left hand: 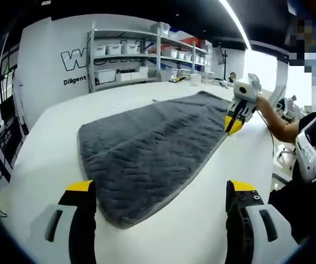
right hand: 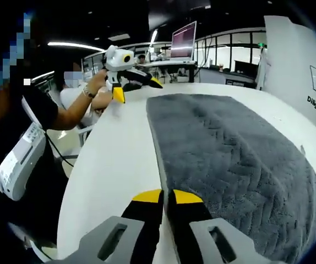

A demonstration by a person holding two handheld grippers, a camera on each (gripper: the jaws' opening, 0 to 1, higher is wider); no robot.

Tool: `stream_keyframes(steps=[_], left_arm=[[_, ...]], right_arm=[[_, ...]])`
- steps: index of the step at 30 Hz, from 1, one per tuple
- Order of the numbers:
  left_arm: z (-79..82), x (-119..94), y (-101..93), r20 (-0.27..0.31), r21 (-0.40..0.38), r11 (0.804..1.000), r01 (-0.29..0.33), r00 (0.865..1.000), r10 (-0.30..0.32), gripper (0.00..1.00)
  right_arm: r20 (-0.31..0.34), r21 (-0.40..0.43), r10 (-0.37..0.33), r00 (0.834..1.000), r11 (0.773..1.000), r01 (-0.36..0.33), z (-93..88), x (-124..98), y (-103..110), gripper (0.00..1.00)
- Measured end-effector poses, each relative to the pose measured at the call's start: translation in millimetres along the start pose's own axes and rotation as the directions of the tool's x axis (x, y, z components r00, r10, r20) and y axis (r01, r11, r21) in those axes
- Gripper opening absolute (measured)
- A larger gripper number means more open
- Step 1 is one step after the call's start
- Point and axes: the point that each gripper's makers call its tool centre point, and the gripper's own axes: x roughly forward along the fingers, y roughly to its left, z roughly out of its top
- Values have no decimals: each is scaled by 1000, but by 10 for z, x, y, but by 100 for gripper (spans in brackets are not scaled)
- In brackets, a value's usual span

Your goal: Open the folded towel by lifting each exposed corner and separating the folded layers until the towel lies flat within the target outline without major curled edges

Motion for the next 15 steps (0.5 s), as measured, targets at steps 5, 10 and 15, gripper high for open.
stream_keyframes(steps=[5, 10, 15], left_arm=[[-16, -7, -16, -4, -2, 1000, -2, 1000, 2, 96], [-17, -5, -21, -5, -1, 1000, -3, 1000, 3, 96], [-2, 9, -47, -2, 3, 1000, 1, 1000, -1, 96]], right_arm=[[3, 10, 21, 1000, 1000, -21, -2, 3, 73, 2], [8, 19, 32, 999, 999, -32, -5, 0, 100, 2], [31, 10, 31, 999, 999, -31, 16, -26, 100, 9]])
